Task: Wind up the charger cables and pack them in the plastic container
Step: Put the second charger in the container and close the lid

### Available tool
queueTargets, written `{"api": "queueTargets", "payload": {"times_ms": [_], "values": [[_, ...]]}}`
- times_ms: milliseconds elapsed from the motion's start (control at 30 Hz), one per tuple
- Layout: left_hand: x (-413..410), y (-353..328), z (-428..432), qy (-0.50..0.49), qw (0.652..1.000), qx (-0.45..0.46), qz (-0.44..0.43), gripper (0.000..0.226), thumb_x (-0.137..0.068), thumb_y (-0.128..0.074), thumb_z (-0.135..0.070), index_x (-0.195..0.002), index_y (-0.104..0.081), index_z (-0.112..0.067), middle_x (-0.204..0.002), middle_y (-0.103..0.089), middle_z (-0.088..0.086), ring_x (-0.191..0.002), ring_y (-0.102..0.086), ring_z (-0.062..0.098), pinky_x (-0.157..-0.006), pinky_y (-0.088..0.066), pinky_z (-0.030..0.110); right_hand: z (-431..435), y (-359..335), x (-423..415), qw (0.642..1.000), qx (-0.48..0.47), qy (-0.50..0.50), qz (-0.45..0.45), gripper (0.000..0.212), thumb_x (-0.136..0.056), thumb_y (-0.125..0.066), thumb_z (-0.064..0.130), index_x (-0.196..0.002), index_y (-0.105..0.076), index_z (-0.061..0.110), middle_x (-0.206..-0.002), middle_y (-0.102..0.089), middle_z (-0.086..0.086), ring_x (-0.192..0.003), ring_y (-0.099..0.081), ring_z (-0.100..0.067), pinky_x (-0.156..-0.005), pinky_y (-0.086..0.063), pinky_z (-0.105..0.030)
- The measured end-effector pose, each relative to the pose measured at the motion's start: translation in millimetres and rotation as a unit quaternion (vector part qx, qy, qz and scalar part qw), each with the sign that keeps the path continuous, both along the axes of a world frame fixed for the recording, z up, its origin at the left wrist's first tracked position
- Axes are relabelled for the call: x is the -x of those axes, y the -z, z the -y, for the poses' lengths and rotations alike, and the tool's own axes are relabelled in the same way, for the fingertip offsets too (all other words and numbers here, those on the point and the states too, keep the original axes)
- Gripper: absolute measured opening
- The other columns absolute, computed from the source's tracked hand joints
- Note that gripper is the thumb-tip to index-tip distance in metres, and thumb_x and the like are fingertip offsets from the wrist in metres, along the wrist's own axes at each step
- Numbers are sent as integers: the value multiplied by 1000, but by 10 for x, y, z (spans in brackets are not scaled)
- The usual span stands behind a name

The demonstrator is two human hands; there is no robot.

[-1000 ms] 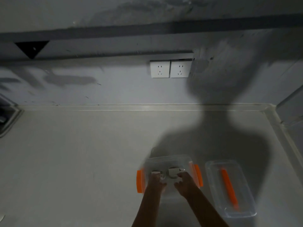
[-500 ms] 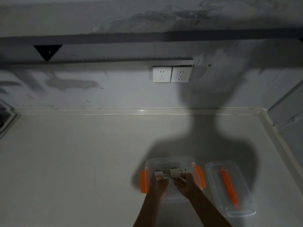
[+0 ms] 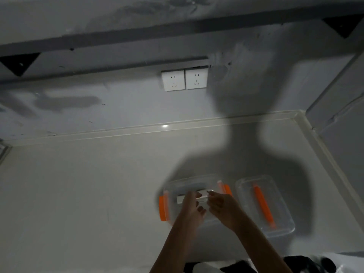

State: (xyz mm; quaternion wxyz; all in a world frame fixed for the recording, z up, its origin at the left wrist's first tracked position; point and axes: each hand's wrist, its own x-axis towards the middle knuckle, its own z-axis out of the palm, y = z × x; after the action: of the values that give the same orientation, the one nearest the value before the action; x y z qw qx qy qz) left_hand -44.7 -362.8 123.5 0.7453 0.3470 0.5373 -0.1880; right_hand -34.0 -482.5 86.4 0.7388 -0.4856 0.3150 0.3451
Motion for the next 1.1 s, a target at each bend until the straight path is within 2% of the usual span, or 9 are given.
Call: {"api": "queueTargets", "payload": {"times_ms": [100, 167, 267, 367, 500, 633, 767, 967, 1100], "values": [[64, -138, 387, 37, 997, -22, 66, 14, -91, -50, -7, -79, -57, -11, -71, -52, 5, -60, -45, 16, -62, -42, 29, 402, -271, 8, 994, 23, -44, 98, 22, -95, -48, 7, -106, -67, 6, -96, -73, -14, -91, -67, -26, -87, -51, -36], [107, -133, 716, 29, 997, -9, 75, 16, -91, -51, -2, -78, -58, -7, -54, -56, 5, -54, -50, 18, -63, -47, 32, 790, -303, -102, 977, 119, -71, 162, 24, -94, -45, 0, -106, -66, 2, -91, -70, -16, -82, -65, -26, -77, -52, -31], [144, -62, 1272, 11, 999, -12, 46, 18, -90, -45, 8, -79, -56, -2, -50, -49, 9, -49, -47, 19, -53, -47, 32, 1376, -160, -393, 920, 282, -143, 233, 23, -88, -52, -4, -97, -71, 6, -83, -70, -13, -80, -64, -26, -69, -48, -32], [185, 141, 1735, -6, 1000, -3, 3, 30, -89, -39, 10, -64, -49, -4, -44, -41, 7, -41, -42, 18, -47, -40, 27, 1767, 101, -692, 847, 386, -224, 288, 21, -85, -57, 6, -96, -74, 14, -106, -73, -15, -102, -66, -30, -90, -49, -37], [274, 265, 2277, 11, 998, 16, -62, 24, -90, -41, 2, -67, -43, -4, -63, -45, 10, -59, -40, 22, -50, -40, 30, 1998, 356, -1032, 766, 424, -372, 309, 42, -87, -44, 21, -121, -64, 6, -132, -61, -16, -123, -55, -30, -102, -39, -32], [411, 941, 2591, 52, 992, -51, -108, 39, -76, -50, -21, -110, -60, -5, -100, -71, 18, -93, -65, 29, -65, -45, 35, 2057, 886, -1241, 664, 430, -500, 351, 90, -67, -25, 51, -138, -44, -2, -146, -42, -22, -138, -39, -33, -115, -27, -37], [544, 1408, 2658, 25, 993, -24, -112, 41, -77, -53, -24, -117, -57, -14, -127, -58, 12, -110, -59, 27, -76, -54, 40, 2104, 1113, -1129, 581, 476, -546, 372, 62, -75, -49, 23, -133, -48, 2, -139, -50, -22, -135, -39, -39, -106, -39, -45], [632, 954, 2582, -1, 996, -59, -67, 42, -74, -57, -11, -114, -52, -4, -93, -57, 17, -77, -57, 29, -62, -48, 36, 2369, 973, -777, 573, 562, -492, 336, 48, -84, -53, 23, -132, -49, 23, -133, -55, -8, -122, -51, -32, -95, -46, -40], [782, 2052, 2264, 39, 982, -173, -56, 82, -46, -70, -28, -123, -45, -34, -120, -56, 24, -101, -62, 41, -87, -54, 56, 2716, 920, -641, 709, 543, -396, 215, 42, -85, -55, 29, -127, -54, 27, -128, -59, -11, -118, -55, -36, -93, -47, -42]]}}
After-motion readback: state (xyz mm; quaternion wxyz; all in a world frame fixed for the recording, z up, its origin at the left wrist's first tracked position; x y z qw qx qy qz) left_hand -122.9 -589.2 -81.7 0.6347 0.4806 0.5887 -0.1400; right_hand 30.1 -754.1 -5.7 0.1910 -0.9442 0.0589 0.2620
